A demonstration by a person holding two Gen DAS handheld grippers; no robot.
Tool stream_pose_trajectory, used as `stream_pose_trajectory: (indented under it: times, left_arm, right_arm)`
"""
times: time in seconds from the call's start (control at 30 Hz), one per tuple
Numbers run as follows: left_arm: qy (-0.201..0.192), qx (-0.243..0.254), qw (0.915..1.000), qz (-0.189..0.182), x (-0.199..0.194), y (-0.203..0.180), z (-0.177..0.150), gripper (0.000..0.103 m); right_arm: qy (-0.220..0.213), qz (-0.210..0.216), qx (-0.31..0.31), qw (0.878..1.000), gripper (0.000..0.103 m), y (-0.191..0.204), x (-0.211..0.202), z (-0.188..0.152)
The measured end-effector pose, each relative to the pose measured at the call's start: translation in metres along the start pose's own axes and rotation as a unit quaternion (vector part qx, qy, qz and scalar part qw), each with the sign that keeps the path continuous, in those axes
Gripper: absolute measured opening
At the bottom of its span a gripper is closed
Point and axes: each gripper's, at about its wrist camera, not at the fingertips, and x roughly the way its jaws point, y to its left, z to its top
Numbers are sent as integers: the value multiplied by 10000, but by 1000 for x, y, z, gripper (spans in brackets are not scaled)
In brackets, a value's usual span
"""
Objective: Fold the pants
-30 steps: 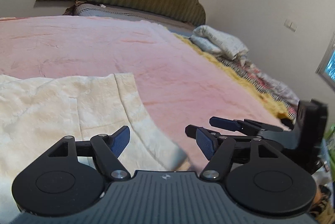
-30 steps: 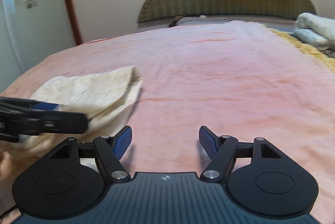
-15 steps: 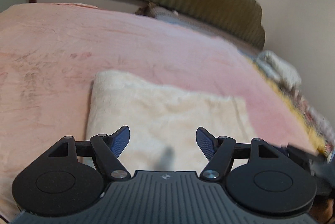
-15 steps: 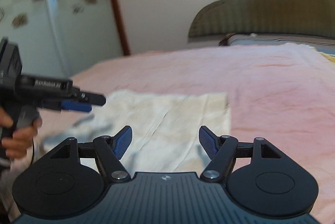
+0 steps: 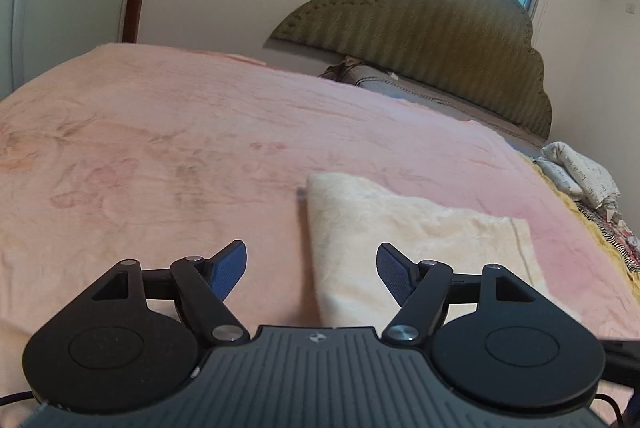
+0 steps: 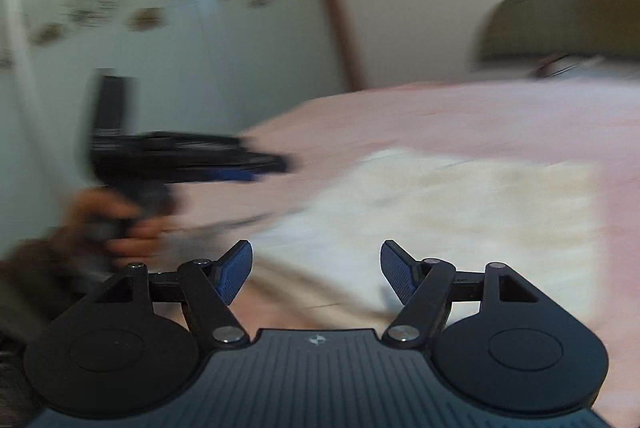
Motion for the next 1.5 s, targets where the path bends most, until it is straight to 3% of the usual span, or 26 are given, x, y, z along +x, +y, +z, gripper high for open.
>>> stream_pose_trajectory:
  times: [0.03,0.1,0.2,0.33,0.43,0.53,0.63,0.8,0.97,1.03,1.13,1.27,1.37,1.43,1.5]
  left_arm:
    - [63,-17,10000,-12,0,3,-2,74]
    - [135,1,9999,-20,-2,5,-4,74]
    - [105,89,9999,14,-8,6,-8,74]
    - [35,92,9999,-20,-15,8,-7,75]
    - [68,118,9999,-47,-16,9,-8,75]
    - [115,194,9997,-89,-17,8,-7,75]
    - [174,339,9993,-63,-13,4,-6,75]
    - [331,690,9971,-14,2,-10,-8,75]
    - [509,1076,9929,73,16,-20,-18,75]
    - [608,1212,9907,68,22,-23,-23,75]
    - [514,1547,9865,157,22,-27,-28,76]
    - [393,2322,9714,292,19,-40,-38,76]
    - [188,2700,9618,410,14,-48,-42,75]
    - [28,2579,9654,378,9,-52,-35,75]
    - [-183,2338,9720,175,5,-59,-22,75]
  right_arm:
    - [152,427,-16,9990,71,8,8,-3]
    - [440,668,-191,9966,71,25,25,-10]
    - [807,422,-238,9956,71,36,54,-14]
    - [681,-241,-207,9972,71,39,78,-15]
    - [608,-316,-249,9973,71,44,95,-11]
    - [708,-342,-818,9935,82,63,107,-11]
    - [927,-599,-1599,9809,83,81,115,-18]
    - [1112,-784,-2143,9673,83,96,118,-30]
    - [1125,-599,-2311,9646,86,98,114,-33]
    - [1148,-311,-2349,9647,85,102,116,-34]
    - [1202,-116,-2400,9632,84,108,118,-35]
    - [1373,24,-2238,9649,84,94,97,-19]
    - [1126,-25,-2114,9709,85,75,46,-1]
    - [692,-408,-1722,9818,85,54,13,12]
    - [106,-1017,-925,9904,85,22,-17,26]
